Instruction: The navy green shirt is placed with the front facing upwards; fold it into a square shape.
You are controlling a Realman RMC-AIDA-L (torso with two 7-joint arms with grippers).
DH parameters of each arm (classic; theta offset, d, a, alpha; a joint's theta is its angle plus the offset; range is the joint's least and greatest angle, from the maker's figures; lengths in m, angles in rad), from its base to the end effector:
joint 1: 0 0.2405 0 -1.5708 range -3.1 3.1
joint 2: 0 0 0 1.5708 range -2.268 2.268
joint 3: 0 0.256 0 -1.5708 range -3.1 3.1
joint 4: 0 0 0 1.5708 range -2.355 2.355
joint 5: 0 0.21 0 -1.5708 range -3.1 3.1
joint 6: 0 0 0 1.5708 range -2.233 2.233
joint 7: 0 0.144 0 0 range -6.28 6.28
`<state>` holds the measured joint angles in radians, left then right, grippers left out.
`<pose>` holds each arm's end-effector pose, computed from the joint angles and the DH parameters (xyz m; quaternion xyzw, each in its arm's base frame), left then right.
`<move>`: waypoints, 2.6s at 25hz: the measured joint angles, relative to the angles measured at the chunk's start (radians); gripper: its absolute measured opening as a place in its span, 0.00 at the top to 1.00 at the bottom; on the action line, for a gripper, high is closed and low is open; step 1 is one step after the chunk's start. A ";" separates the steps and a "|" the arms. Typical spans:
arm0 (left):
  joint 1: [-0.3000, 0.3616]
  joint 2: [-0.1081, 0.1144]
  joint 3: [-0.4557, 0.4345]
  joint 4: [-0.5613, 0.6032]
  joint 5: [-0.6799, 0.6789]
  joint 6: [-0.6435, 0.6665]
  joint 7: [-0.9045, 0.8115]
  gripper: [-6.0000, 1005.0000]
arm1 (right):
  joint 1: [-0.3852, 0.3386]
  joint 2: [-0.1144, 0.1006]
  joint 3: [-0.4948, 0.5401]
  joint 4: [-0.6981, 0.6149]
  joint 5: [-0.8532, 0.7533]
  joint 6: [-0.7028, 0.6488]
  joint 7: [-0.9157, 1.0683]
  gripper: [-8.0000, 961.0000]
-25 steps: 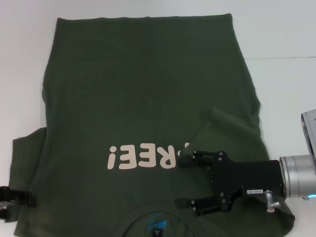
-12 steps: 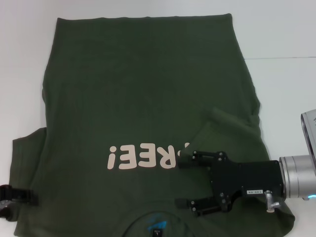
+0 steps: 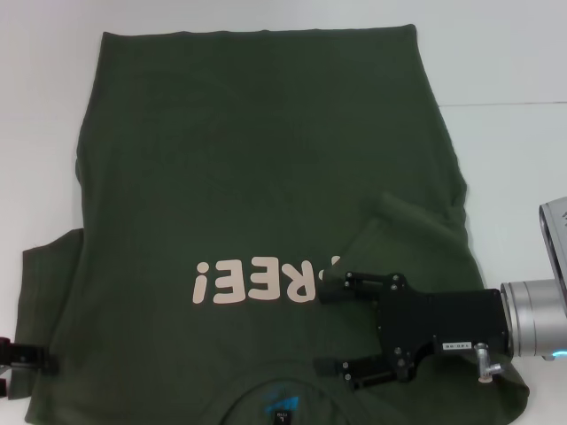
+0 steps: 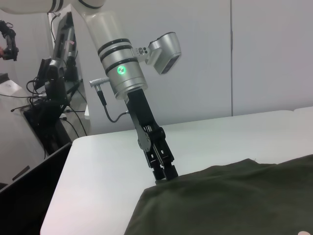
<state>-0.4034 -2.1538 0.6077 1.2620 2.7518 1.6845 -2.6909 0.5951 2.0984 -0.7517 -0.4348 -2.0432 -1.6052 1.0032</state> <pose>-0.3330 0.2802 0.0707 -0.6541 -0.7255 0.0248 0.2125 0.2449 0.3011 -0.0545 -0.9657 0.0712 0.2462 0.0414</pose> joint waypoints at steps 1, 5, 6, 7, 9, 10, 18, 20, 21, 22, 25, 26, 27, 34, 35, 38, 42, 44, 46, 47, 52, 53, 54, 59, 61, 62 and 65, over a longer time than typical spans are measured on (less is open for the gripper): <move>0.000 0.000 0.001 -0.001 0.000 -0.001 0.000 0.13 | 0.000 0.000 0.000 0.002 0.000 0.000 0.000 0.04; -0.003 -0.002 0.004 -0.002 0.000 -0.001 0.003 0.13 | 0.000 0.000 0.000 0.005 0.000 0.000 0.000 0.04; -0.004 -0.002 0.003 -0.003 -0.002 0.000 0.005 0.13 | 0.000 0.000 0.000 0.006 0.000 0.000 0.000 0.04; -0.004 -0.003 0.002 -0.003 -0.004 0.001 0.006 0.13 | 0.000 0.000 0.000 0.007 0.000 0.000 -0.001 0.04; -0.006 -0.004 0.002 -0.004 -0.007 0.004 0.007 0.13 | 0.000 0.000 0.000 0.007 0.000 0.001 -0.001 0.04; -0.006 -0.004 0.002 -0.004 -0.007 0.004 0.007 0.13 | 0.000 0.000 0.000 0.007 0.000 0.001 -0.001 0.04; -0.007 -0.003 0.003 -0.004 -0.002 -0.002 0.004 0.13 | 0.000 0.000 0.000 0.007 0.000 0.000 -0.002 0.04; -0.006 -0.003 0.002 -0.004 -0.002 -0.003 0.004 0.13 | 0.000 0.000 0.000 0.007 0.000 -0.001 -0.002 0.04; -0.004 -0.002 0.001 -0.004 -0.002 -0.003 0.003 0.13 | 0.000 0.000 0.000 0.007 0.000 -0.001 -0.002 0.04; -0.004 -0.002 0.001 -0.004 -0.002 -0.003 0.003 0.13 | 0.000 0.000 0.000 0.007 0.000 -0.001 -0.003 0.04; -0.003 -0.001 0.001 -0.004 -0.001 -0.003 0.002 0.13 | 0.000 0.000 0.000 0.007 0.000 -0.001 -0.004 0.04; -0.003 0.000 0.001 -0.004 -0.001 -0.003 0.001 0.13 | 0.000 0.000 0.000 0.007 0.000 -0.001 -0.005 0.04; -0.003 0.000 0.001 -0.004 -0.001 -0.003 0.001 0.13 | 0.000 0.000 0.000 0.007 0.000 -0.001 -0.005 0.04; -0.006 -0.004 0.006 -0.004 -0.001 0.002 0.001 0.13 | 0.005 0.000 0.000 0.007 0.000 0.001 -0.005 0.04; -0.007 -0.005 0.007 -0.004 -0.001 0.002 0.001 0.13 | 0.006 0.000 0.000 0.007 0.000 0.001 -0.005 0.04; -0.007 -0.004 0.007 -0.005 -0.001 0.002 0.001 0.13 | 0.006 0.000 0.000 0.007 0.000 0.001 -0.005 0.04; -0.002 -0.002 0.006 -0.005 0.000 0.002 0.002 0.13 | 0.006 0.000 0.000 0.007 0.000 0.000 -0.004 0.04; 0.000 -0.003 0.006 -0.006 0.001 0.000 0.005 0.17 | 0.006 0.000 0.000 0.007 0.000 -0.001 -0.004 0.04; 0.002 -0.003 0.007 -0.006 0.003 -0.003 0.010 0.24 | 0.006 0.000 0.000 0.007 0.000 -0.002 -0.004 0.04; 0.003 -0.003 0.007 -0.006 0.006 -0.003 0.013 0.27 | 0.006 0.000 0.000 0.007 0.000 -0.002 -0.004 0.04; 0.003 -0.003 0.007 -0.006 0.017 -0.004 0.023 0.46 | 0.006 0.000 0.000 0.007 0.000 -0.005 -0.003 0.04; 0.003 -0.003 0.007 -0.006 0.017 -0.004 0.024 0.50 | 0.006 0.000 0.000 0.007 0.000 -0.005 -0.003 0.04; 0.003 -0.003 0.007 -0.006 0.017 -0.005 0.024 0.54 | 0.006 0.000 0.000 0.007 0.000 -0.005 -0.003 0.04; 0.002 -0.002 0.007 -0.006 0.017 -0.005 0.025 0.60 | 0.006 0.000 -0.001 0.007 0.000 -0.006 -0.003 0.04; 0.001 -0.002 0.007 -0.006 0.018 -0.005 0.027 0.62 | 0.006 0.000 -0.001 0.007 0.000 -0.006 -0.002 0.04; 0.000 -0.001 0.007 -0.005 0.020 -0.005 0.027 0.63 | 0.006 0.000 -0.001 0.007 0.000 -0.006 -0.001 0.04; -0.003 -0.001 0.008 -0.006 0.024 -0.005 0.027 0.67 | 0.006 0.000 -0.001 0.007 0.000 -0.007 -0.001 0.04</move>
<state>-0.4063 -2.1549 0.6159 1.2564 2.7754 1.6797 -2.6635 0.6013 2.0984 -0.7532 -0.4280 -2.0432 -1.6121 1.0023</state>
